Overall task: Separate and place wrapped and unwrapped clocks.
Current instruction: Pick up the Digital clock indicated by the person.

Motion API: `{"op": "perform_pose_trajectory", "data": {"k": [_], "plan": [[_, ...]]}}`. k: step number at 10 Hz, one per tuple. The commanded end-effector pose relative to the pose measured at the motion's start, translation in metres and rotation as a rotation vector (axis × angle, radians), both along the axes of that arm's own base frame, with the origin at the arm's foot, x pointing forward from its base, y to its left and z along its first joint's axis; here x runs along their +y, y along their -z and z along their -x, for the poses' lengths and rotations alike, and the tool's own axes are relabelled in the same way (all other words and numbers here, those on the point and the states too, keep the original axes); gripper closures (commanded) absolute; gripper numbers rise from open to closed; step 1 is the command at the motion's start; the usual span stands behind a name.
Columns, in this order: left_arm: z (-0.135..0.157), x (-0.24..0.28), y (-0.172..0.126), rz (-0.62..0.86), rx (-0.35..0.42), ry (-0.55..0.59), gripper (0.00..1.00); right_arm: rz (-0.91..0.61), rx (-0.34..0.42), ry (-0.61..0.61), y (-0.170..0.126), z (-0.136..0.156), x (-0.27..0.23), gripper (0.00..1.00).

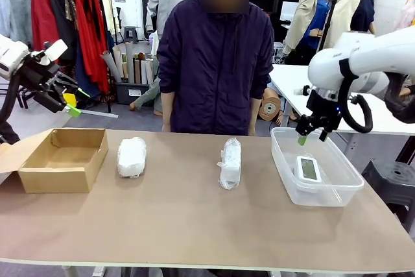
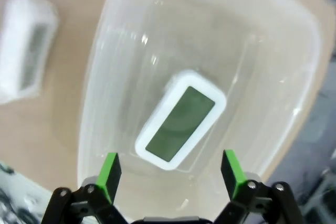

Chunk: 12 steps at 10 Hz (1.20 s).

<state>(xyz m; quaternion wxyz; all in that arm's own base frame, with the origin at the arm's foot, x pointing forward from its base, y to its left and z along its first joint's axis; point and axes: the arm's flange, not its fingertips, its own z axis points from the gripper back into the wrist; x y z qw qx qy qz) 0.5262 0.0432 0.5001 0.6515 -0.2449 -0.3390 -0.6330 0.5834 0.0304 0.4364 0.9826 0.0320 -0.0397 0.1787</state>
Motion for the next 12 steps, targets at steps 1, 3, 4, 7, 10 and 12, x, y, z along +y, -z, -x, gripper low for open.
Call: {"op": "perform_pose_trajectory", "data": {"k": [1,3,4,7,10,12], "plan": [[0.004,-0.001,-0.001,-0.003,-0.001,0.005,0.00,-0.064,-0.077,-0.250,-0.033,0.016,-0.010,0.00],[0.004,-0.001,-0.001,-0.003,-0.001,0.005,0.00,-0.173,-0.185,-0.451,-0.064,0.031,-0.006,0.00],[0.004,-0.001,-0.001,-0.003,-0.001,0.005,0.00,-0.240,-0.256,-0.560,-0.080,0.038,-0.004,0.00],[0.004,-0.001,-0.001,-0.003,-0.001,0.005,0.00,-0.445,-0.418,-0.735,-0.109,0.046,-0.002,0.00],[0.004,-0.001,-0.001,-0.003,-0.001,0.005,0.00,-0.486,-0.544,-0.936,-0.117,0.054,-0.004,0.00],[0.004,-0.001,-0.001,-0.003,-0.001,0.005,0.00,-0.560,-0.527,-1.010,-0.118,0.044,-0.022,0.00]]}}
